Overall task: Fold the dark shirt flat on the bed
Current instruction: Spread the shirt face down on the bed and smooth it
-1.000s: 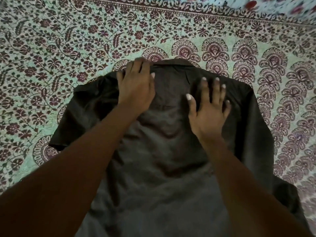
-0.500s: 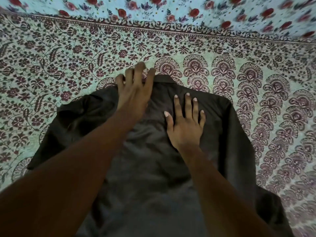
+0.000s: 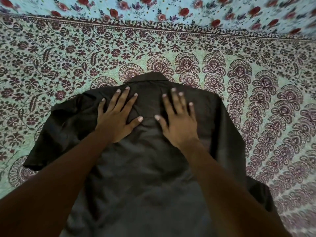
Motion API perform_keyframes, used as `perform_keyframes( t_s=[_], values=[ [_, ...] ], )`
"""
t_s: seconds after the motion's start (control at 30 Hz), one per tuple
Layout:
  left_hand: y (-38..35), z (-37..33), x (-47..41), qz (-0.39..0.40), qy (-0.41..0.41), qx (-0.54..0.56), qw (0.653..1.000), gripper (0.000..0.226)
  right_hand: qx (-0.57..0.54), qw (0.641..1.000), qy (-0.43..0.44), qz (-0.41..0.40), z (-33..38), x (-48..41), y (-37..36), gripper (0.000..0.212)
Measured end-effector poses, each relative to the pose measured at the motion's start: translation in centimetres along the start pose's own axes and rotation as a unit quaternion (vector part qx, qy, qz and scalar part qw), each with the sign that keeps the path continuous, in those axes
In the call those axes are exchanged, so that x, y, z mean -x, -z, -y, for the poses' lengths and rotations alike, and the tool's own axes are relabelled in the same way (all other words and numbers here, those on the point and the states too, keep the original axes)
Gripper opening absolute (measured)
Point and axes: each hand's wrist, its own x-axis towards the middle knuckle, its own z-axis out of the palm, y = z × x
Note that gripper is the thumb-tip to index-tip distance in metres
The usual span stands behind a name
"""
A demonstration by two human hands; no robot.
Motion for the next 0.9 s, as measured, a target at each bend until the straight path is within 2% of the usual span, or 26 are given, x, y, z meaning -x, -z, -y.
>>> perform_keyframes(
  t_s=[0.03,0.07,0.13,0.23,0.33,0.4,0.47,0.5,0.57,0.67,0.73,0.77,0.83,0.9],
  values=[
    [0.0,0.1,-0.1,0.008,0.0,0.0,1.0,0.087,0.012,0.998,0.054,0.016,-0.1,0.9,-0.3,0.073],
    [0.1,0.2,-0.2,0.015,-0.001,0.003,1.0,0.089,0.024,0.998,0.059,0.019,-1.1,1.5,-0.5,0.072],
    [0.1,0.3,-0.3,0.025,-0.002,0.008,1.0,0.091,0.021,1.0,-0.017,-0.003,-5.0,2.1,-0.7,0.072],
    [0.2,0.5,-0.8,0.05,0.004,0.019,0.999,0.092,-0.045,0.992,-0.119,-0.025,-10.4,2.2,0.2,0.078],
    [0.3,0.6,-0.8,0.075,0.012,0.023,0.997,0.094,-0.049,0.984,-0.172,-0.024,-8.9,1.7,1.1,0.082],
    [0.8,0.5,-1.0,0.097,0.017,0.026,0.995,0.094,-0.032,0.993,-0.105,-0.041,-4.8,2.8,1.2,0.082],
    [1.5,0.0,-1.2,0.132,0.028,0.016,0.991,0.092,-0.019,0.999,0.028,0.0,-1.4,5.5,0.4,0.079],
    [1.9,-0.4,-1.1,0.14,0.036,0.006,0.989,0.09,-0.005,0.998,0.055,0.02,-0.9,7.0,0.0,0.079],
    [2.2,-1.4,0.4,0.099,0.035,-0.018,0.994,0.084,0.012,1.0,-0.002,0.022,-2.2,9.1,-0.5,0.078],
    [1.3,-2.3,6.3,0.01,0.015,-0.027,0.999,0.076,-0.043,0.986,-0.163,-0.011,-5.9,10.5,-0.4,0.082],
    [0.6,-1.6,11.3,-0.005,0.05,-0.034,0.998,0.078,-0.084,0.968,-0.237,-0.019,-6.6,10.7,0.3,0.083],
    [0.3,-0.9,13.7,-0.007,0.07,-0.041,0.997,0.078,-0.074,0.966,-0.246,-0.022,-5.7,10.8,0.7,0.082],
    [0.0,1.0,17.8,-0.012,0.082,-0.055,0.995,0.078,-0.034,0.985,-0.164,-0.032,-2.4,11.5,1.2,0.079],
    [-0.1,2.5,21.2,-0.016,0.075,-0.069,0.995,0.08,-0.031,0.999,0.014,-0.001,0.8,13.7,0.7,0.077]
  ],
)
